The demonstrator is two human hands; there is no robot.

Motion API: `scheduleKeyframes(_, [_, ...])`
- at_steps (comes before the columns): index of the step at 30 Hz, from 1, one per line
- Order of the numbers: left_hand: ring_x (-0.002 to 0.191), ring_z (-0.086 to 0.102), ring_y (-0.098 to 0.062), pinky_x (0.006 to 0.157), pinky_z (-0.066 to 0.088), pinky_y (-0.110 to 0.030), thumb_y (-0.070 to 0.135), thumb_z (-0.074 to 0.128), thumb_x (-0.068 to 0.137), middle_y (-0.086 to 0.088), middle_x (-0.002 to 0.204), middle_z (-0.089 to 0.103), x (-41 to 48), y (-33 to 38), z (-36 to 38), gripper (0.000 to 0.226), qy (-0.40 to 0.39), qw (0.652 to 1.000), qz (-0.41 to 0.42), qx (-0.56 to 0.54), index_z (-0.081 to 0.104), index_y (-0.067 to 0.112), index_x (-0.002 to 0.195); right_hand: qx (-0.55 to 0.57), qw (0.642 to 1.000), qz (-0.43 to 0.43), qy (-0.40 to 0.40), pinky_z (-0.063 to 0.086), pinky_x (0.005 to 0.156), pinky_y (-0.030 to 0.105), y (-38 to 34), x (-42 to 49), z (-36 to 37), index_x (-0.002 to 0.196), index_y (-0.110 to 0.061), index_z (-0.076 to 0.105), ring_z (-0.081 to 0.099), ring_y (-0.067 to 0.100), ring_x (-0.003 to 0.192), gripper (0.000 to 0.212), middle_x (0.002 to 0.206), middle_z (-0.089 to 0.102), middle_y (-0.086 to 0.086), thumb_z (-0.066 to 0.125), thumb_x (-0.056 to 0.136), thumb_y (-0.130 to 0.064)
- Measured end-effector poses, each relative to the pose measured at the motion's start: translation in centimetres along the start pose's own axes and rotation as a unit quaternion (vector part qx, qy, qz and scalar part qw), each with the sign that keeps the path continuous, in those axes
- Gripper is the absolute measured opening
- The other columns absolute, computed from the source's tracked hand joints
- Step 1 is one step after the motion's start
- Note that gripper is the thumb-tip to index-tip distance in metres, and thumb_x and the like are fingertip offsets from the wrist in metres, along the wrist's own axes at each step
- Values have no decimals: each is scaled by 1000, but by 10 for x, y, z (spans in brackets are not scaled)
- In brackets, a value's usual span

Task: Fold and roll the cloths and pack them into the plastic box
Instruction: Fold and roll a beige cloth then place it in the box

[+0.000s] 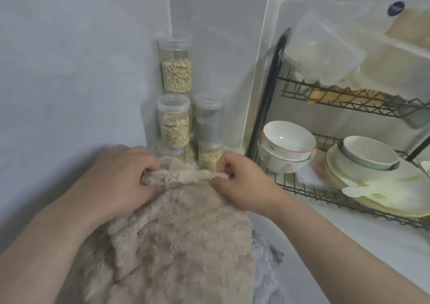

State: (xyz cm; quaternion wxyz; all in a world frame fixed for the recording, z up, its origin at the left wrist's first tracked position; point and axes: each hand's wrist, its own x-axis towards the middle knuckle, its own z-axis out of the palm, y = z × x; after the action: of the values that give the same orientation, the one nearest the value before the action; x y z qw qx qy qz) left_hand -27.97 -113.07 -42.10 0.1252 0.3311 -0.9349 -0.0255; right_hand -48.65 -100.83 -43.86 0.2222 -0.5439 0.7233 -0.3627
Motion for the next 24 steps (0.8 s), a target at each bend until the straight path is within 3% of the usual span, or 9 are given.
scheduleKeyframes(4, [62, 50, -9, 58, 42, -32, 44, 72, 71, 11, 64, 54, -8, 0, -2, 27, 26, 998, -49, -12, 50, 29, 70, -5, 999, -40, 2, 51, 54, 23, -6, -18, -8, 87, -25, 64, 65, 16, 63, 6, 78, 68, 3, 69, 87, -21])
scheduleKeyframes(8, [66, 52, -7, 62, 44, -33, 33, 78, 71, 12, 66, 58, -14, 2, -9, 24, 56, 996, -30, -65, 55, 31, 67, -68, 996, -63, -9, 32, 41, 10, -9, -38, -15, 73, -19, 50, 43, 0, 47, 22, 64, 51, -8, 69, 84, -19])
scheduleKeyframes(11, [65, 51, -7, 56, 37, -30, 24, 76, 73, 7, 67, 57, -26, 16, -23, 22, 97, 990, -8, -99, 54, 25, 67, -85, 995, -54, -20, 27, 43, 20, -18, -58, -15, 69, -21, 39, 33, 6, 50, 31, 61, 39, -8, 68, 80, -14])
scheduleKeyframes(13, [63, 51, -8, 53, 33, -29, 22, 74, 74, 5, 65, 56, -31, 25, -33, 23, 115, 987, 8, -112, 52, 22, 66, -54, 997, -48, -24, 24, 47, 25, -25, -68, -17, 63, -22, 36, 32, 12, 53, 35, 57, 36, -7, 64, 76, -5])
scheduleKeyframes(18, [62, 49, -9, 52, 30, -29, 30, 74, 76, 6, 64, 55, -61, 42, -76, 26, 95, 990, 40, -92, 52, 23, 64, -48, 997, -47, 48, 25, 46, 21, -62, -121, -42, 59, -21, 36, 31, 9, 49, 37, 57, 36, -5, 62, 74, -1])
scheduleKeyframes(21, [63, 52, -20, 54, 33, -32, 29, 74, 76, -1, 65, 57, -81, 52, -97, 23, 60, 992, 69, -90, 57, 17, 67, 0, 997, -49, 59, 23, 45, 21, -80, -159, -68, 65, -18, 38, 30, 10, 47, 35, 56, 34, -4, 62, 77, 5])
scheduleKeyframes(24, [60, 54, -19, 55, 40, -32, 21, 76, 76, -4, 66, 60, -98, 72, -117, 20, 63, 984, 93, -141, 60, 12, 71, 33, 996, -60, 63, 22, 49, 28, -93, -202, -98, 67, -15, 38, 33, 12, 52, 35, 58, 36, -2, 61, 77, 9])
